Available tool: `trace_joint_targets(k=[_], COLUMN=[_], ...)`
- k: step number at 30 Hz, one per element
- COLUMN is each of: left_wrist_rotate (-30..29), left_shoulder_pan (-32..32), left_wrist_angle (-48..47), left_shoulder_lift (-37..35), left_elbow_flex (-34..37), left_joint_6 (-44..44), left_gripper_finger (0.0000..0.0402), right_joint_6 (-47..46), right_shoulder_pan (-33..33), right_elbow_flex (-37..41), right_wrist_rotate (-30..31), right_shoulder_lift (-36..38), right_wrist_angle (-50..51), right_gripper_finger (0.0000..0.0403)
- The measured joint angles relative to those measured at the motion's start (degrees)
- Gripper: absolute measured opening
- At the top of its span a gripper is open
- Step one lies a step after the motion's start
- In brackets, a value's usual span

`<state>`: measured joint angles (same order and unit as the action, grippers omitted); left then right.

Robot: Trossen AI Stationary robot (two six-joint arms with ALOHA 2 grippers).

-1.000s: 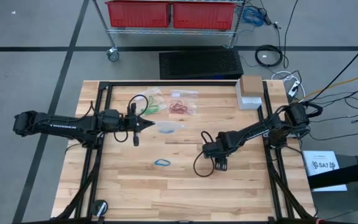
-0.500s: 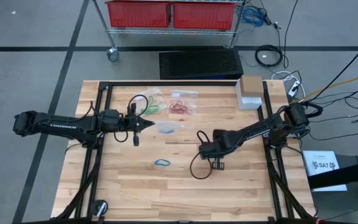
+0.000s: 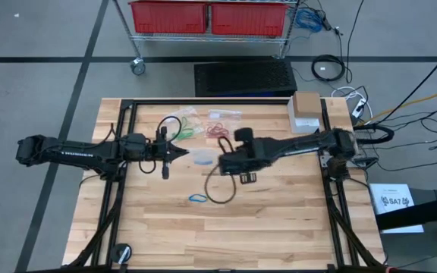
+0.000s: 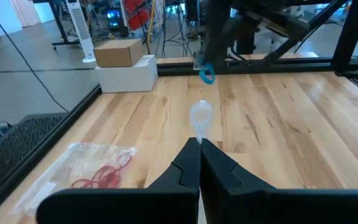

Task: Sort rubber bands
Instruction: Put the blue rubber band into the open transparent zip bag

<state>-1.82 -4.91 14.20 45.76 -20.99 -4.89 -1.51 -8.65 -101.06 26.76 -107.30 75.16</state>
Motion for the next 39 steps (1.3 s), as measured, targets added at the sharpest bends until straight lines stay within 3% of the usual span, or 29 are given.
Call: trace_joint_targets(k=[7,14,25,39], left_wrist_rotate=[0.28,0.28,0.28,-0.42], left_shoulder_pan=[0.01,-0.02,0.01,-0.02], left_wrist_angle=[-0.27,-0.42,-1.74,1.4], left_shoulder_lift=[0.0,0.0,0.0,4.75], left_elbow_flex=[-0.02,-0.02,-0.02,-0.06], left_joint_6=[0.03,0.05,0.27,1.56], left_gripper_finger=[0.0002,0.0002,0.0002,0.0002], right_joint_6=[11.42,17.03,16.33,20.3], right_shoulder_pan=[2.58,2.58,2.55,1.36], right_elbow_flex=[-17.75,-29.15,-30.78,-30.77], right_wrist_rotate=[3.61,5.33,9.48,9.46], right_shoulder_lift=[-12.46,-21.27,-20.39,-20.4], right_wrist_angle=[8.58,13.08,13.64,7.46], right_gripper_finger=[0.0,0.0,0.0,0.0])
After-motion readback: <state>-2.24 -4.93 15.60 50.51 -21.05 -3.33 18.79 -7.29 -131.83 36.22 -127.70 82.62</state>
